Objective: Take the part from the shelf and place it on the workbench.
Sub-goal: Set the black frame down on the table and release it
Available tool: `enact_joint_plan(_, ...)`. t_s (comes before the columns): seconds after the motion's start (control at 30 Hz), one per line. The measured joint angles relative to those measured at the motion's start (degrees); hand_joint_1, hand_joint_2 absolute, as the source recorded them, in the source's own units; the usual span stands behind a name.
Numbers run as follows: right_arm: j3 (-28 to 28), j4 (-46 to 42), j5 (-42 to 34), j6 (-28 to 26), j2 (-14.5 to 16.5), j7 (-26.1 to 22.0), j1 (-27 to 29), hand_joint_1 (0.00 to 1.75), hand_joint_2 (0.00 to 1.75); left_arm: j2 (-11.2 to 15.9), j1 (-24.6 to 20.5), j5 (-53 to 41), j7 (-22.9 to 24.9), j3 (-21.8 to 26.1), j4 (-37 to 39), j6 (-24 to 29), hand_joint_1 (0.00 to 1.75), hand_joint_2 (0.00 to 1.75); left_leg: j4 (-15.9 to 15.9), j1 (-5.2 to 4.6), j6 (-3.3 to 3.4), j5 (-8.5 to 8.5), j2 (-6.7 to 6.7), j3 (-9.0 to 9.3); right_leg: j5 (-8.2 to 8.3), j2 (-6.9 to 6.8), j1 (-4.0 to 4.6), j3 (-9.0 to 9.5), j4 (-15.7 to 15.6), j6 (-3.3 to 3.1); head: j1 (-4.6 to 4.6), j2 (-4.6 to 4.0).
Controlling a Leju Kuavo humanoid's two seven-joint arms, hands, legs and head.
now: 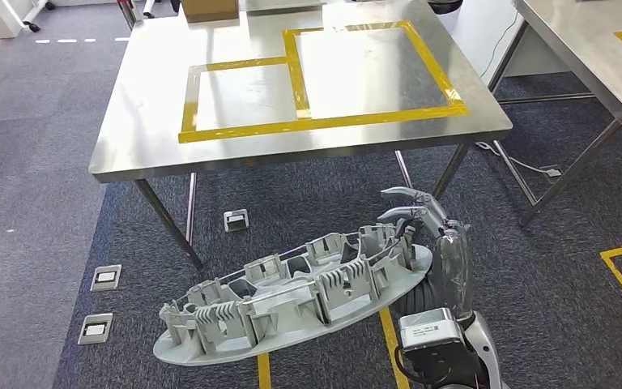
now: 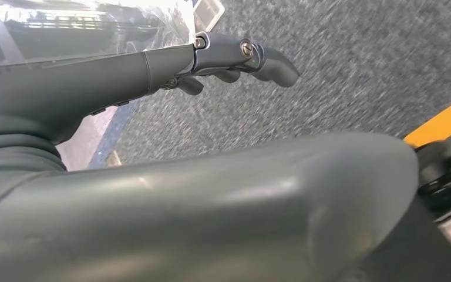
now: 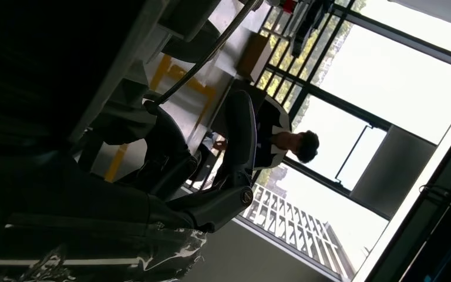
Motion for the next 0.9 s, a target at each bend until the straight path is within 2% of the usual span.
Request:
enact_joint_plan(0.03,0.03,0.01,-0.03,-0.01,0.01,0.01,-0.05,1.75,1.75,-0.02,0.0,-0.01,0.02,0.0,0.01,-0.03,0.0,1.75,-0.32,-0.18,0.19,-0.07,0.02,0.17,-0.04,0.02,-0.05,-0.04,-0.11,0.29,-0.1,0.0)
enact_joint_plan(0.1,0.04,-0.04,-0.02,-0.03,0.01,0.01,-0.09,1.75,1.75,-0.01,-0.09,-0.03,0.02,0.0,0.01,-0.05,0.0,1.75,-2.29,0.12,0.52,-0.93,0.0,1.14,-0.42,-0.14,-0.04,-0.16,-0.15,0.82,-0.2,0.0)
enact_joint_plan(0.13,0.04,-0.07,0.01,-0.03,0.0,0.01,-0.18,1.75,1.75,-0.02,-0.2,-0.04,0.02,0.0,0.01,-0.05,0.0,1.75,-3.44,0.38,0.63,-1.37,-0.06,1.79,-0.93,-0.29,-0.02,-0.68,0.75,1.12,0.05,0.0)
enact_joint_plan(0.17,0.02,-0.09,0.02,-0.03,-0.01,0.01,-0.28,1.75,1.75,-0.06,-0.34,-0.05,0.01,0.0,0.0,-0.02,0.0,1.75,-4.49,0.67,0.75,-1.84,-0.12,2.47,-1.73,-0.41,-0.05,-1.91,2.81,1.43,0.36,0.0)
enact_joint_plan(0.23,0.05,-0.03,-0.01,-0.04,-0.01,0.01,-0.38,1.75,1.75,-0.13,-0.47,-0.04,0.0,0.0,-0.02,-0.05,0.0,1.75,-4.94,0.86,0.84,-2.4,-0.16,2.99,-3.56,-0.55,-0.38,-6.55,9.93,2.07,1.13,0.0)
enact_joint_plan(0.27,0.08,0.02,-0.03,-0.04,-0.01,0.01,-0.34,1.75,1.75,-0.14,-0.43,-0.05,0.01,0.0,-0.02,-0.07,0.0,1.75,-4.86,0.9,0.84,-2.72,-0.14,3.23,-3.84,-0.56,-0.57,-8.95,13.09,2.36,1.31,0.0)
enact_joint_plan(0.3,0.12,0.07,-0.04,-0.04,-0.01,0.01,-0.29,1.75,1.75,-0.14,-0.36,-0.07,0.02,0.0,-0.01,-0.1,0.0,1.75,-4.76,0.93,0.78,-3.12,-0.13,3.59,-3.16,-0.59,-0.76,-10.63,14.68,2.59,1.48,0.0)
enact_joint_plan(0.33,0.14,0.13,-0.06,-0.05,-0.03,0.01,-0.27,1.75,1.75,-0.15,-0.3,-0.1,0.03,0.0,-0.01,-0.1,0.0,1.75,-4.63,0.99,0.66,-3.57,-0.14,4.04,-1.4,-0.63,-0.91,-11.24,14.14,2.75,1.61,0.0)
enact_joint_plan(0.4,0.15,0.19,-0.15,-0.14,-0.08,-0.03,-0.3,1.75,1.75,-0.16,-0.27,-0.39,0.09,-0.01,-0.01,-0.11,0.0,1.75,-4.34,1.15,0.23,-4.67,-0.21,5.21,3.55,-0.79,-1.05,-9.87,8.55,2.78,1.92,0.0)
enact_joint_plan(0.43,0.15,0.22,-0.26,-0.24,-0.09,-0.12,-0.38,1.75,1.75,-0.17,-0.32,-0.64,0.14,-0.03,-0.02,-0.13,0.0,1.75,-4.12,1.14,-0.12,-5.2,-0.22,5.61,5.19,-0.88,-0.95,-8.94,5.89,2.65,2.13,0.0)
enact_joint_plan(0.47,0.11,0.22,-0.44,-0.44,-0.05,-0.28,-0.55,1.75,1.75,-0.18,-0.4,-0.92,0.22,-0.07,-0.02,-0.15,0.0,1.75,-3.93,1.1,-0.51,-5.6,-0.22,5.78,5.6,-0.93,-0.83,-8.04,3.81,2.33,2.34,0.0)
enact_joint_plan(0.57,-0.45,0.16,-1.14,-1.37,0.05,-1.13,-1.11,1.75,1.75,-0.24,-0.7,-1.77,0.52,-0.19,-0.02,-0.34,0.0,1.75,-3.7,0.97,-1.4,-6.09,-0.02,5.6,3.99,-0.59,-0.62,-7.19,2.04,1.06,2.27,0.0)
enact_joint_plan(0.63,-1.19,0.04,-1.64,-1.82,0.06,-1.67,-1.8,1.75,1.75,-0.3,-0.88,-2.22,0.69,-0.25,-0.02,-0.43,0.0,1.75,-2.6,0.99,-1.76,-7.07,0.09,5.15,3.74,-0.47,-0.8,-6.88,1.7,0.4,1.83,0.0)
enact_joint_plan(0.7,-1.95,-0.19,-2.1,-2.03,0.07,-1.98,-3.06,1.75,1.75,-0.37,-1.06,-2.54,0.85,-0.3,-0.02,-0.45,0.0,1.75,2.66,1.01,-1.85,-9.61,0.08,2.69,3.48,-0.51,-0.92,-6.29,1.42,-0.17,1.16,0.0)
enact_joint_plan(0.77,-2.6,-0.32,-2.3,-2.13,0.08,-2.07,-4.04,1.75,1.75,-0.43,-1.1,-2.78,0.95,-0.39,-0.02,-0.45,0.0,1.75,9.96,1.01,-1.82,-11.84,0.08,-1.16,3.11,-0.51,-0.81,-5.79,1.41,-0.5,0.53,0.0)
enact_joint_plan(0.8,-2.87,-0.32,-2.31,-2.15,0.08,-2.07,-4.27,1.75,1.75,-0.45,-1.08,-2.84,0.98,-0.48,-0.02,-0.45,0.0,1.75,12.0,1.01,-1.87,-11.69,0.08,-2.56,2.9,-0.46,-0.75,-5.49,1.42,-0.56,0.35,0.0)
enact_joint_plan(0.83,-3.13,-0.33,-2.32,-2.19,0.08,-2.07,-4.41,1.75,1.75,-0.46,-1.06,-2.89,1.01,-0.57,-0.02,-0.45,0.0,1.75,12.07,1.01,-1.91,-10.39,0.08,-3.15,2.64,-0.39,-0.71,-5.11,1.44,-0.53,0.19,0.0)
enact_joint_plan(0.9,-3.56,-0.44,-2.2,-2.29,0.08,-2.15,-4.67,1.75,1.75,-0.48,-1.07,-3.0,1.05,-0.73,-0.02,-0.46,0.0,1.75,6.92,1.01,-1.82,-5.35,0.08,-1.93,2.04,-0.21,-0.69,-4.11,1.47,-0.32,-0.07,0.0)
